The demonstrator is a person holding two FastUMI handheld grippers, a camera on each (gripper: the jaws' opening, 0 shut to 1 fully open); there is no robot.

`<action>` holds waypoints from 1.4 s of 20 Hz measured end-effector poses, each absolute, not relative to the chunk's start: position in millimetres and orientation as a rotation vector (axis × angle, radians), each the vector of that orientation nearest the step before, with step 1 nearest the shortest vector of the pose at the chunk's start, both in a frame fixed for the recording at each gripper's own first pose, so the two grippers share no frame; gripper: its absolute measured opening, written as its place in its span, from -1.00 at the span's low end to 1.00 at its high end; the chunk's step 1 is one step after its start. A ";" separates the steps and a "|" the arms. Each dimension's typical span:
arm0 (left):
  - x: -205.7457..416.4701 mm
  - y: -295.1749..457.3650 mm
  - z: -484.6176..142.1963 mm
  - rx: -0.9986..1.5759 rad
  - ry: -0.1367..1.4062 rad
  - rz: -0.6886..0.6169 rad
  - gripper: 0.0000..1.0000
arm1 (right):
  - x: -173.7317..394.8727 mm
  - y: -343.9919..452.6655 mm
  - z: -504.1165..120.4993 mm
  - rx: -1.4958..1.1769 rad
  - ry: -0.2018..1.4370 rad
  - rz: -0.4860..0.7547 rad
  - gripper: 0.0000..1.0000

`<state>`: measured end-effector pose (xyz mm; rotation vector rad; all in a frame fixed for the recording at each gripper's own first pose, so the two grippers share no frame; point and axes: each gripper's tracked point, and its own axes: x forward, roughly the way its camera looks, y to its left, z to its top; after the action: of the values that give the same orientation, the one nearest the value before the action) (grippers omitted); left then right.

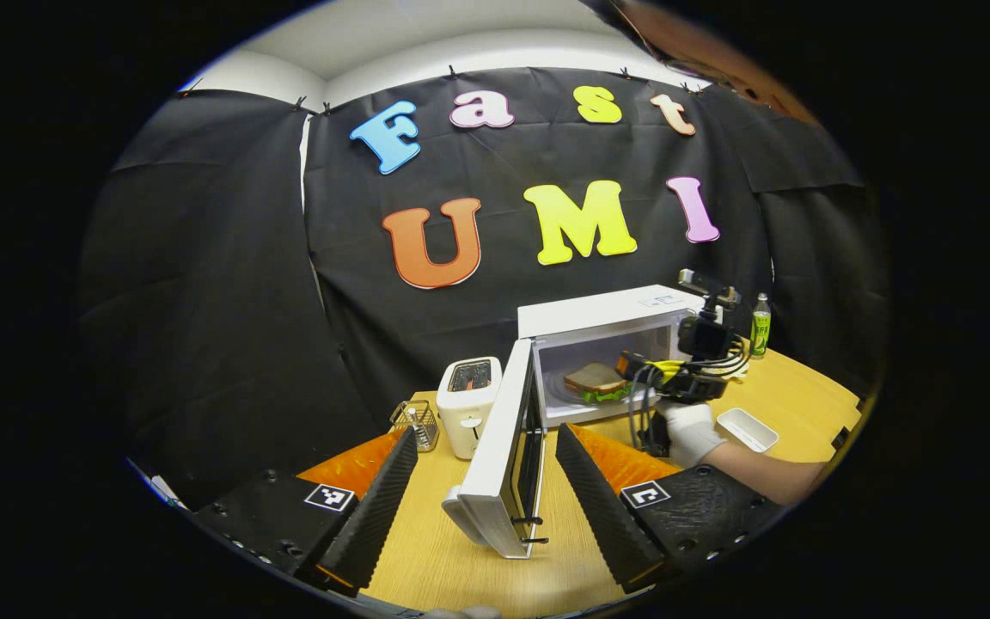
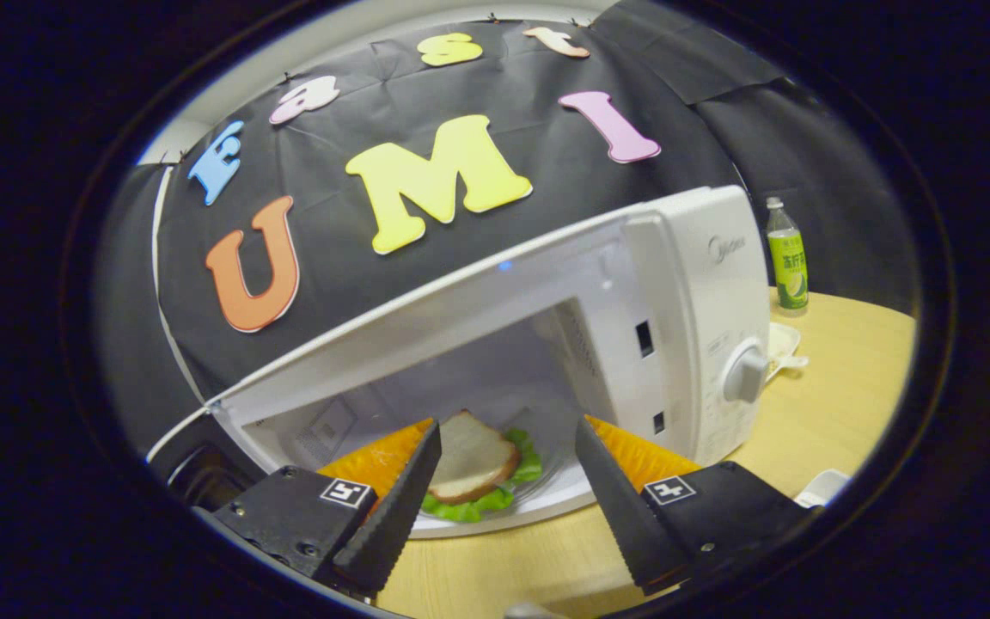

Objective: Open the microwave oven with the left hand, put the food in, and close the microwave oven.

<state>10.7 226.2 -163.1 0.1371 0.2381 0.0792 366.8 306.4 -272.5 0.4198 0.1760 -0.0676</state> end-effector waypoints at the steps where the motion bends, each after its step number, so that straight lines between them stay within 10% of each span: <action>1: 11.9 227.3 -155.0 0.136 0.227 0.076 0.93 | 358.3 296.7 -260.6 0.404 0.178 -0.054 0.80; 13: 14.5 251.0 -140.9 0.119 0.201 0.083 0.78 | 195.1 156.2 -133.2 0.095 0.245 0.010 1.00; 19: 20.4 252.2 -163.7 0.038 0.193 0.056 0.31 | 125.8 130.4 -81.0 0.108 0.245 0.036 1.00; 20: 21.8 257.2 -168.7 0.032 0.192 0.060 -0.17 | 116.4 126.8 -73.9 0.109 0.231 0.032 1.00; 25: 22.9 291.8 -192.5 0.064 0.211 0.130 -0.98 | 85.1 127.3 -65.5 0.129 0.242 0.036 0.83; 28: 26.5 295.8 -203.5 0.053 0.209 0.117 -0.99 | 75.1 129.0 -66.4 0.128 0.242 0.035 0.82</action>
<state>26.5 295.8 -203.5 0.0533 0.2089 0.1175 75.1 129.0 -66.4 0.1276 0.2420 0.0351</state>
